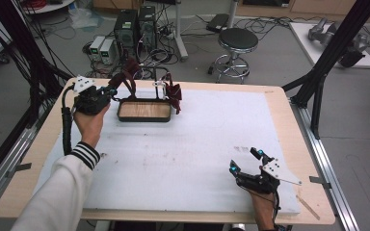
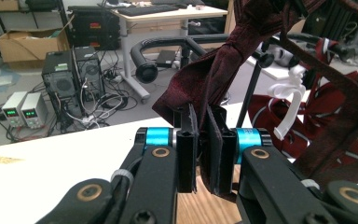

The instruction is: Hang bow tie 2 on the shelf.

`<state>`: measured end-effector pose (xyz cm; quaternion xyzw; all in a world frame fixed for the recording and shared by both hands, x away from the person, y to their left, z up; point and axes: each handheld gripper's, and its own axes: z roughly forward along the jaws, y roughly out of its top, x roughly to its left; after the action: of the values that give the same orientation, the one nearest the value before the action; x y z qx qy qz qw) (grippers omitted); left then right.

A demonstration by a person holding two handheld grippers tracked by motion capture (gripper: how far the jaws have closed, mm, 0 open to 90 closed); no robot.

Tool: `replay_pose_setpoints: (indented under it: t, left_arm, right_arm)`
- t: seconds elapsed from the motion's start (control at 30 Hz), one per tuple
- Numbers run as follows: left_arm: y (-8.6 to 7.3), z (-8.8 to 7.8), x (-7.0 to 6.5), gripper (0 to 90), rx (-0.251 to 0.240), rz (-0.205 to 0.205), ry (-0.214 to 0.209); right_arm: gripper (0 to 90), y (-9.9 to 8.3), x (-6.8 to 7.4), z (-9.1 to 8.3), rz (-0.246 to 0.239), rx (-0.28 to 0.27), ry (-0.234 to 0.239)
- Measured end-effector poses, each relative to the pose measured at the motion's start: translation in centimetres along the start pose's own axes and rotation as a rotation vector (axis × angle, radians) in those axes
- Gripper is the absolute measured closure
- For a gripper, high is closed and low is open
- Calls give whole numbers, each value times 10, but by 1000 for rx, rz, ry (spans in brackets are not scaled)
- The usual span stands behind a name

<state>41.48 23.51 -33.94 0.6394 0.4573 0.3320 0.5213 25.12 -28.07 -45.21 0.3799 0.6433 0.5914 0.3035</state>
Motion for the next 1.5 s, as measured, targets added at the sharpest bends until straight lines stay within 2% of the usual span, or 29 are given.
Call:
replay_pose_setpoints:
  t: [0.33,0.4,0.9,1.27,1.5]
  left_arm:
    - [-1,6,-2,831,-16,-31,29]
    - [-2,8,-2,831,-22,-48,37]
    - [-3,14,-7,831,-52,-66,77]
    - [-5,18,-7,831,-52,-97,102]
    - [-5,21,-8,830,-50,-97,115]
  right_arm:
    - [97,0,0,0,4,1,-1]
    - [97,0,0,-1,6,0,-1]
    - [96,0,-1,-1,12,-1,0]
    - [97,0,-1,-1,10,-2,0]
    - [97,0,-1,0,10,-2,1]
